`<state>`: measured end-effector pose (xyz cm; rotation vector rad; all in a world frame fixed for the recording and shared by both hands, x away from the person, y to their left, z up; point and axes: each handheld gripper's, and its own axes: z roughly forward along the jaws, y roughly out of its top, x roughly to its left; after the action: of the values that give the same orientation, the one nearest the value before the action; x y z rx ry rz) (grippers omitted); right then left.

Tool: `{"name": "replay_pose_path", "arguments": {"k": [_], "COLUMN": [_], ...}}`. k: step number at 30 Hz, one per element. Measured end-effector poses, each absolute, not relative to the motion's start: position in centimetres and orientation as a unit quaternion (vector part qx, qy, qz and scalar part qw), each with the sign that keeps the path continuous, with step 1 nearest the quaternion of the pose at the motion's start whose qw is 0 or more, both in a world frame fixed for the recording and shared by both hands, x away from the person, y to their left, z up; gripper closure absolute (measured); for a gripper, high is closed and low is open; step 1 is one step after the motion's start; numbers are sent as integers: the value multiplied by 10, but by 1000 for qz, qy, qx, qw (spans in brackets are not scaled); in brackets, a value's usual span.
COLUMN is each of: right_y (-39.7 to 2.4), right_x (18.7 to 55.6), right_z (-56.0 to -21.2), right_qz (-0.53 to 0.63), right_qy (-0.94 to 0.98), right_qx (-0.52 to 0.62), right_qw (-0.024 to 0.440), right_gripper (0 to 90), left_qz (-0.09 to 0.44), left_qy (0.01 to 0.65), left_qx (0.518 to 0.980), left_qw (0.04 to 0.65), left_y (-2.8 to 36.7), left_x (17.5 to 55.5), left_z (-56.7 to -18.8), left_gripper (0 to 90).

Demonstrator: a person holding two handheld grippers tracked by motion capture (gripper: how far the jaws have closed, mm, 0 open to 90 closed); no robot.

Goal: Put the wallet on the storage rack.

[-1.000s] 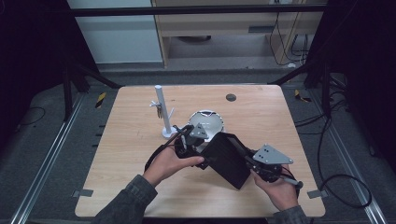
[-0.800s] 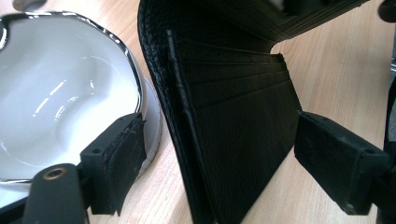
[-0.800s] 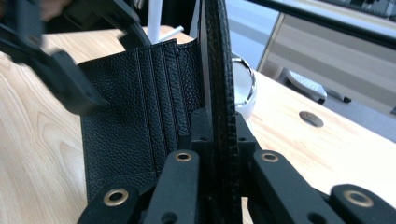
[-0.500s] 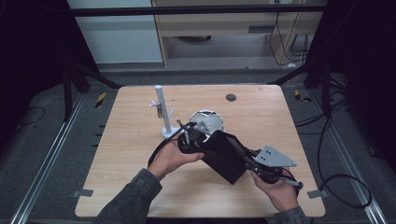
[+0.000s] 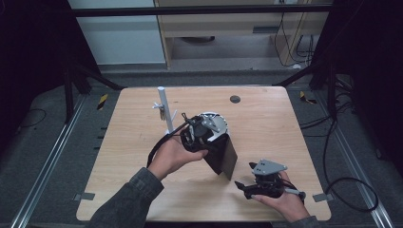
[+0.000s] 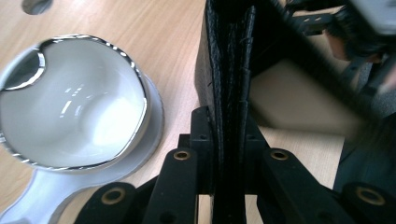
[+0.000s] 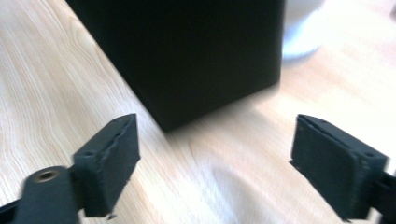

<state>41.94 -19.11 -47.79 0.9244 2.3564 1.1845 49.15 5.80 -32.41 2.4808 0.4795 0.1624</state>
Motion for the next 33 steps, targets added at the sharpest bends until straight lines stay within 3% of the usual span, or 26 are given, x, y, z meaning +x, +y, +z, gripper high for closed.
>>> {"name": "replay_pose_path", "arguments": {"k": [7, 15, 33], "right_y": [-207, -213, -214], "right_x": [437, 454, 456], "right_z": [-491, -508, -513], "right_qz": [380, 332, 338], "right_qy": [813, 798, 791], "right_qx": [394, 468, 469], "right_qw": [196, 187, 203], "right_gripper": [105, 66, 16], "left_qz": [50, 57, 76], "left_qy": [188, 184, 216], "left_qx": [924, 917, 896], "left_qw": [330, 348, 380], "left_y": [73, 79, 89], "left_x": [496, 500, 516], "left_z": [-307, -288, -260], "left_gripper": [808, 807, 808]}}
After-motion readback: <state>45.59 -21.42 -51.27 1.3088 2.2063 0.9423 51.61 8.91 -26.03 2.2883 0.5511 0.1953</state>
